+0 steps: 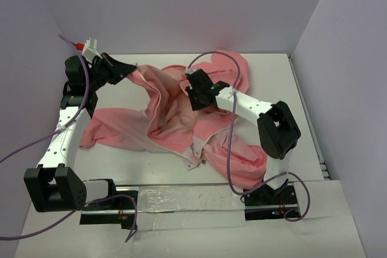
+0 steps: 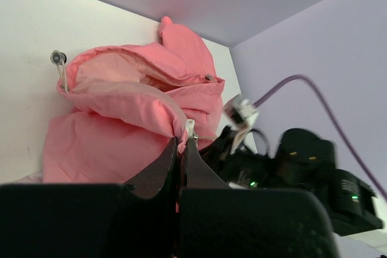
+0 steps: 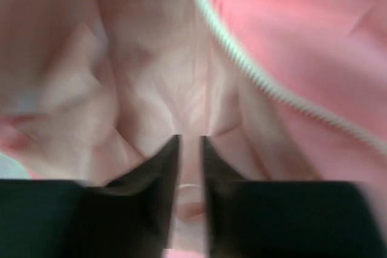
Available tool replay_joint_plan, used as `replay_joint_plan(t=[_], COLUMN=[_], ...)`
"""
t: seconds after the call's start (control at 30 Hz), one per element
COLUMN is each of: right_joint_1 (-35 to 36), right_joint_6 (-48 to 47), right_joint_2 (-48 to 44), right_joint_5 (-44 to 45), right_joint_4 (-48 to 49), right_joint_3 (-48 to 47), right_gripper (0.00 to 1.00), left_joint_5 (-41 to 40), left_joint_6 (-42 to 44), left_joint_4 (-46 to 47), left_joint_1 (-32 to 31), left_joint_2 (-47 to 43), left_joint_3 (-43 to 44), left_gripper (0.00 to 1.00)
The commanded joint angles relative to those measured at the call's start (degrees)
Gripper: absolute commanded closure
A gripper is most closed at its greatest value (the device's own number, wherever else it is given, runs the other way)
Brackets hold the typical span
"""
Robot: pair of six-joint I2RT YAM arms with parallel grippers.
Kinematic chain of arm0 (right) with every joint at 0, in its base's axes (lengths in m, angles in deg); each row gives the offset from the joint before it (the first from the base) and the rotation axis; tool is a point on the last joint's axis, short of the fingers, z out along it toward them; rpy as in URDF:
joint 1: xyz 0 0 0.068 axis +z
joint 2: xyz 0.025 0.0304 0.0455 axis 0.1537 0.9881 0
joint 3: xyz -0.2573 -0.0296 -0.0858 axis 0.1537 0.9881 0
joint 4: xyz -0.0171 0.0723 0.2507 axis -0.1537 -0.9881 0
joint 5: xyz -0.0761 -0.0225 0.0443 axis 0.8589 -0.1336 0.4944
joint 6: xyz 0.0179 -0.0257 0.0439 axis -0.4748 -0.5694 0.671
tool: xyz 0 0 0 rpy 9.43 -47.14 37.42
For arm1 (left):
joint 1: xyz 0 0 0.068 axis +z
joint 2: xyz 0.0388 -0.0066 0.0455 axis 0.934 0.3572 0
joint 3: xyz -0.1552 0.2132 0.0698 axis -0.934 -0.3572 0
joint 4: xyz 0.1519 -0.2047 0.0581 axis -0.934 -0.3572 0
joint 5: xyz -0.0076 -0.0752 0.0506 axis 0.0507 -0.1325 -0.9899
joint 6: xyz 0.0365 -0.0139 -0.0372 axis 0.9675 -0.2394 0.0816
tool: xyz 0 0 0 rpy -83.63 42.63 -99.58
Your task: Zip up the jacket
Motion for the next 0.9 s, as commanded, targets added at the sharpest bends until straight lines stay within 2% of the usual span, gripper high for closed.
replay_joint_plan(t=[0.0, 0.1, 0.27, 0.4, 0.87], right_joint_1=[-0.7, -2.4, -3.6, -4.6, -5.0], right_joint_6=[-3.1, -3.7, -2.6, -0.7, 0.9], right_joint_2=[-3.5, 3.9, 13.1, 17.7, 27.0], right_joint_5=[5.8, 6.2, 7.7, 8.4, 8.0], right_joint_4=[1.6, -2.1, -5.5, -5.3, -6.7], right_joint_3=[-7.7, -18.4, -28.0, -32.2, -40.8], right_gripper=[0.62, 0.31, 0.12, 0.10, 0.10], left_joint_5=[0.7, 0.9, 0.3, -0.2, 0.6], left_joint_6=[0.3, -0.3, 0.7, 2.0, 2.2], left_joint_4=[2.0, 2.7, 1.6, -1.3, -1.4], left_joint_1=[0.3, 0.3, 0.3, 0.3, 1.6], left_joint_2=[-1.6, -1.8, -2.3, -2.5, -3.2], left_joint_3=[0.6, 0.1, 0.6, 1.2, 0.6], left_gripper=[1.00, 1.00, 1.00, 1.00, 1.00])
